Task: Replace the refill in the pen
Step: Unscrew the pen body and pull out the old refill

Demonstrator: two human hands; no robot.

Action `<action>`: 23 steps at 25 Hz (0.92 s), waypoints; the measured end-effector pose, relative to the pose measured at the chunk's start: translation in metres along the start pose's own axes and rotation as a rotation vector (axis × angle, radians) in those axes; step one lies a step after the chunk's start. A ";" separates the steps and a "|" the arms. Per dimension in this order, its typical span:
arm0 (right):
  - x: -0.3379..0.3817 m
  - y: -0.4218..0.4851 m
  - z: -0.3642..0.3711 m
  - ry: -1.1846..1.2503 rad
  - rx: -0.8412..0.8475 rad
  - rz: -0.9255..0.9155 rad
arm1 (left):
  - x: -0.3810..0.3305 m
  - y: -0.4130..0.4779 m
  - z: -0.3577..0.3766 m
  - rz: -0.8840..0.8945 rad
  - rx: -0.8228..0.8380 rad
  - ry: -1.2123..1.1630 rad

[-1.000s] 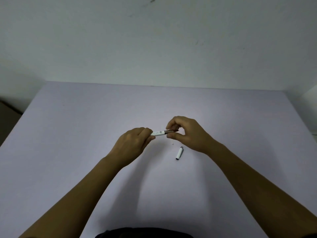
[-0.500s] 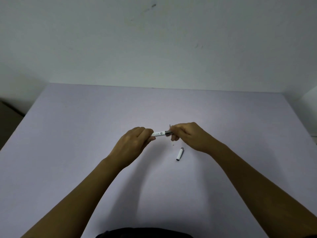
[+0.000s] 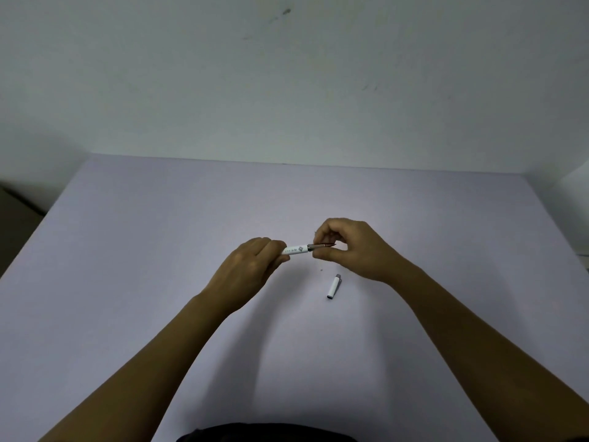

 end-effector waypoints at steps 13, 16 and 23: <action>-0.002 -0.001 -0.002 0.068 -0.076 0.083 | 0.000 -0.001 -0.003 -0.016 -0.037 -0.007; 0.003 0.000 -0.004 0.115 -0.110 0.027 | 0.000 0.000 -0.003 -0.033 -0.039 -0.022; 0.003 0.000 -0.002 0.128 -0.084 0.059 | 0.000 0.000 -0.003 -0.031 -0.043 -0.031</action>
Point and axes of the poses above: each hand's wrist, its own y-axis towards the middle knuckle, its own z-axis out of the palm, x = y × z, the point moved 7 cm from there along y, towards the middle knuckle, and after that the axes turned 15 degrees about -z, right-handed, at the moved point
